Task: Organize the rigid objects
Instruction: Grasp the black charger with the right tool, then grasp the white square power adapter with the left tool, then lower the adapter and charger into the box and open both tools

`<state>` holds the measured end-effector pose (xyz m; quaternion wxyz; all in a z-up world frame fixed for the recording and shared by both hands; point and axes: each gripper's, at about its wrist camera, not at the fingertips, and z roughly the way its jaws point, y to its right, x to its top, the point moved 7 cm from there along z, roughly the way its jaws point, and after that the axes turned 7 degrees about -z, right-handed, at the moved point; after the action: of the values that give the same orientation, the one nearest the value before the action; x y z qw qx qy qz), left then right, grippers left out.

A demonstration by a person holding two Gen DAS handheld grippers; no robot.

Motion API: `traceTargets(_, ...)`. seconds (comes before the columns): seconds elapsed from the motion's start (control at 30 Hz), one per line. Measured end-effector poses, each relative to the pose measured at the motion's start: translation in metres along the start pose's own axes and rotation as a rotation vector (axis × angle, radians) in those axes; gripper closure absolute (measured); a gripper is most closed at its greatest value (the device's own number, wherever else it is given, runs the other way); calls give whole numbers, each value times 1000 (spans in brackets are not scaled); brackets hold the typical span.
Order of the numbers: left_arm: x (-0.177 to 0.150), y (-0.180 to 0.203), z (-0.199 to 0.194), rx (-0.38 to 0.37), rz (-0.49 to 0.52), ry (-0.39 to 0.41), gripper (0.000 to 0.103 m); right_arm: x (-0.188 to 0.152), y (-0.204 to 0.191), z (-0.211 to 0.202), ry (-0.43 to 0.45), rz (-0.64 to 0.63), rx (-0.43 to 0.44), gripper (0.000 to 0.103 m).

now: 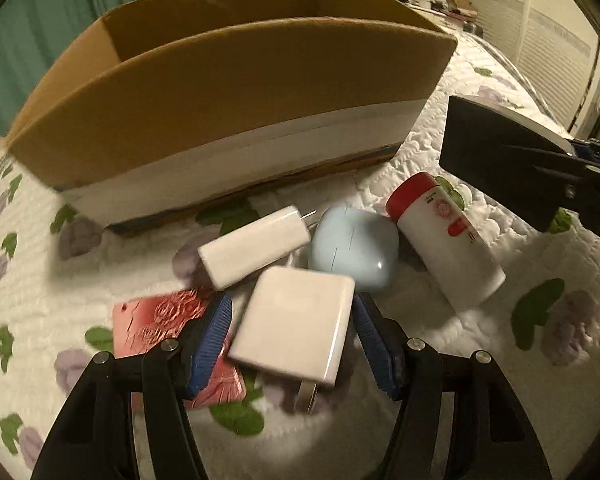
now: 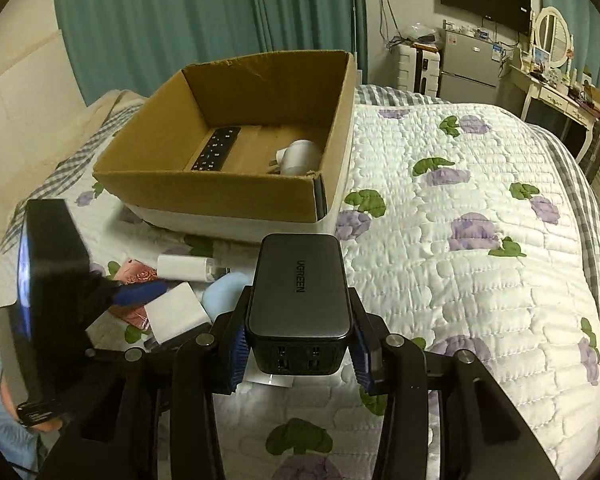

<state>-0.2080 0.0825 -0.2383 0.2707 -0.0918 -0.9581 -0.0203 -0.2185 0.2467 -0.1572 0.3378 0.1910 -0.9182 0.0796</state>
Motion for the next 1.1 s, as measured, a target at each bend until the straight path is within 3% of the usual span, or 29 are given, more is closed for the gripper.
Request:
traceTargets(0.27, -8, 7, -11, 38, 11, 29, 47, 1, -1, -7, 27, 5, 17, 61)
traceTargets(0.53, -4, 2, -74, 56, -89, 125, 50, 8, -5, -26, 77, 4, 37, 61)
traceTargets(0.8, 44, -21, -131, 52, -137, 256, 50, 53, -15, -69, 187, -62, 8, 61)
traceTargets(1.1, 121, -46, -164, 90, -177, 392, 50, 140, -19, -85, 315, -92, 3, 61)
